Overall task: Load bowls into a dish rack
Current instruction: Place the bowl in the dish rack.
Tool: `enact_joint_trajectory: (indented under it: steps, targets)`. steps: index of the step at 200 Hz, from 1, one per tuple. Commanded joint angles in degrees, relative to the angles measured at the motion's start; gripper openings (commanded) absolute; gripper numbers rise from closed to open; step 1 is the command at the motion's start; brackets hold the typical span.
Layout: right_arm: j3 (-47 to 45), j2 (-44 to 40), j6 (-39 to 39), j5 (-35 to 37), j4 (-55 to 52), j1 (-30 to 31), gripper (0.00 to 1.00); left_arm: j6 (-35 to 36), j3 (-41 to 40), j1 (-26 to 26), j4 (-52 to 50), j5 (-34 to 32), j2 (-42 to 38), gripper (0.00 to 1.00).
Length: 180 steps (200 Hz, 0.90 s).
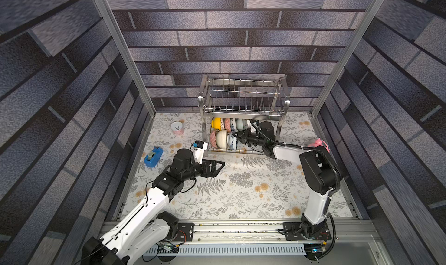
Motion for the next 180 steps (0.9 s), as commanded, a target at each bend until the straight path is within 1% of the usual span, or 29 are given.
enact_joint_trajectory:
  steps: [1, 64, 69, 122, 180]
  targets:
    - [2.9, 1.7, 2.0, -1.6, 6.7, -0.6, 0.0, 0.4, -0.5, 0.6, -1.1, 0.8, -1.1, 0.99]
    - [4.1, 6.0, 7.0, -4.2, 16.7, -0.7, 0.0, 0.5, -0.1, 0.8, -1.5, 0.9, -0.8, 1.0]
    - [4.2, 8.2, 7.4, -4.4, 17.5, -0.7, 0.0, 0.5, 0.0, 0.8, -1.5, 0.9, -0.8, 1.0]
    - [5.0, 12.2, 12.2, -5.6, 24.8, -0.7, 0.0, 0.6, 0.2, 0.8, -1.9, 1.0, -0.7, 1.0]
    - [3.7, 13.4, 12.3, -5.6, 25.5, -0.7, 0.0, 0.5, -0.2, 0.9, -2.1, 0.9, -0.8, 0.99]
